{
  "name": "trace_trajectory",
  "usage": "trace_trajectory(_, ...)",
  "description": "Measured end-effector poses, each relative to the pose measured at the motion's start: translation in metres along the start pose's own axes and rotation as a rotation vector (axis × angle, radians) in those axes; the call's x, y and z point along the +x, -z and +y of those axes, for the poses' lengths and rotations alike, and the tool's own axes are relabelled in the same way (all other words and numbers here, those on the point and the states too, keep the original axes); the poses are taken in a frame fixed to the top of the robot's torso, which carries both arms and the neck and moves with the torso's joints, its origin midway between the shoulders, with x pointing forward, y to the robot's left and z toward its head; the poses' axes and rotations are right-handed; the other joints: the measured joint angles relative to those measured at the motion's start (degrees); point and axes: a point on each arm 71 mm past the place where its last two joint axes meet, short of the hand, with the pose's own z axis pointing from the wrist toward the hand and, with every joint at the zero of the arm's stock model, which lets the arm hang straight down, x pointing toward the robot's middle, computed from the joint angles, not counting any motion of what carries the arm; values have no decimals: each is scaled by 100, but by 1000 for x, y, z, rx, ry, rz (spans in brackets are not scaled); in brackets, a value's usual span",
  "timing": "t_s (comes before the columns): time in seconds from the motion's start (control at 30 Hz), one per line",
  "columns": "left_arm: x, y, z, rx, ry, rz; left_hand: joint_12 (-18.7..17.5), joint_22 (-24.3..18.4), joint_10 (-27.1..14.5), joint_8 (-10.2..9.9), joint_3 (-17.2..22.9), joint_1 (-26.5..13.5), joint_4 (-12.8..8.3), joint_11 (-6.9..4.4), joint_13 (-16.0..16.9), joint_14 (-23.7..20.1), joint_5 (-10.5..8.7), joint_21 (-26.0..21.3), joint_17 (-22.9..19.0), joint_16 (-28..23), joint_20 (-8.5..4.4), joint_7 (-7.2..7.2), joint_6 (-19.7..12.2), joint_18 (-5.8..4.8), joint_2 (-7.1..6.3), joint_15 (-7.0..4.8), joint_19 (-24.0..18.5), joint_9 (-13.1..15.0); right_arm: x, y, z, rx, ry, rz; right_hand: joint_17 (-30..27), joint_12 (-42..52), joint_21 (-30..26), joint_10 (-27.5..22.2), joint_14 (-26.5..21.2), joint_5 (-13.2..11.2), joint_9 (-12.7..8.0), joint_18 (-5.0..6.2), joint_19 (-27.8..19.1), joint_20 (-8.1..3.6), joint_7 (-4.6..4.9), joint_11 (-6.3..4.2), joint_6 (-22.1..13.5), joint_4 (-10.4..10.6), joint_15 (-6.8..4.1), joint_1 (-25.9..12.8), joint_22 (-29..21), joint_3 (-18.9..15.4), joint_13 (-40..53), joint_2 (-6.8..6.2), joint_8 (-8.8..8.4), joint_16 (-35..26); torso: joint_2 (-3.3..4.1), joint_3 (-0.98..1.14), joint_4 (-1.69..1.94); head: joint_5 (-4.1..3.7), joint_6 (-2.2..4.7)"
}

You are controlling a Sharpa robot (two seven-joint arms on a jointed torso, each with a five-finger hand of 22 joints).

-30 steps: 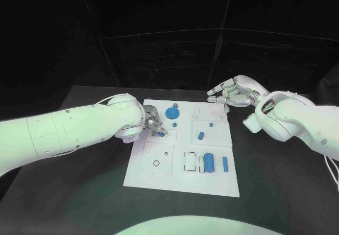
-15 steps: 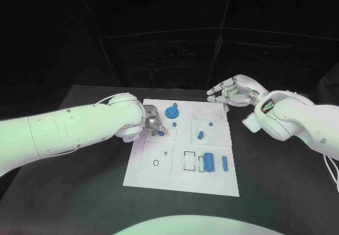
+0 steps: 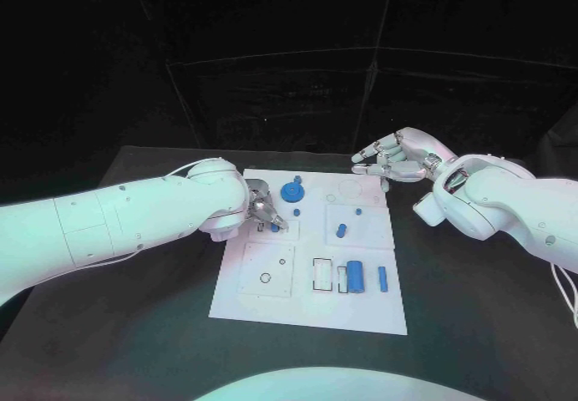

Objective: Assemble the parts on the task board

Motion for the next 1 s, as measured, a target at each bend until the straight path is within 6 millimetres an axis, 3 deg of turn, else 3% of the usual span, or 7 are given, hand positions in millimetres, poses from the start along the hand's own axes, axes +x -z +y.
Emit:
trace_trajectory(0.33,-2,-2,1,-7,-2,1,23,24,0,1,-276,-23,67,0,8,-22,0,22,0,0,0,0,1,0,23,-21,0,11,0,0,0,2,0,5,-55,-67,-21,-42,0,0,-5,-1,-21,21,0,1,0,16,0,-23,-7,-16,-56,-23,0,-24,0,-1,3,-12,-10)
trace_trajectory(0.47,-2,-3,1,-9,-2,1,23,42,0,2,-725,-158,206,0,15,-22,-14,22,0,0,0,-22,22,0,-82,-21,0,20,0,0,0,3,0,6,-95,-90,-44,-62,0,0,-5,0,-21,21,0,21,0,34,0,-23,-16,-34,-82,-23,0,-68,0,-3,6,-19,-12)
trace_trajectory(0.7,-3,-1,5,-11,2,-1,23,58,21,0,-1432,-285,500,-21,18,1,-91,22,0,0,-17,-22,21,0,-136,-44,17,30,0,0,-1,6,0,7,-162,-117,-44,-102,0,0,-5,0,-21,21,0,20,0,49,0,-23,-30,-49,-138,-23,0,-105,-2,-10,14,-29,-7)
trace_trajectory(0.87,-3,2,7,-5,7,-5,23,63,21,0,-1789,-285,680,-21,26,-6,-94,22,0,0,-38,-22,20,0,-136,-51,-4,46,0,0,-1,7,0,7,-188,-155,-71,-123,0,0,-5,0,-36,5,0,0,0,49,0,-47,-36,-49,-163,-45,0,-151,-4,-11,14,-30,-7)
trace_trajectory(1.0,-7,7,7,5,17,-16,23,57,20,0,-2149,-91,867,-21,6,-7,-94,22,0,0,-56,-22,20,0,-34,-76,14,57,-1,0,-2,9,1,6,-203,-155,-71,-123,0,0,-4,-1,-36,5,0,0,0,65,0,-77,-38,-65,-171,-16,0,-151,-5,-13,14,-30,-7)
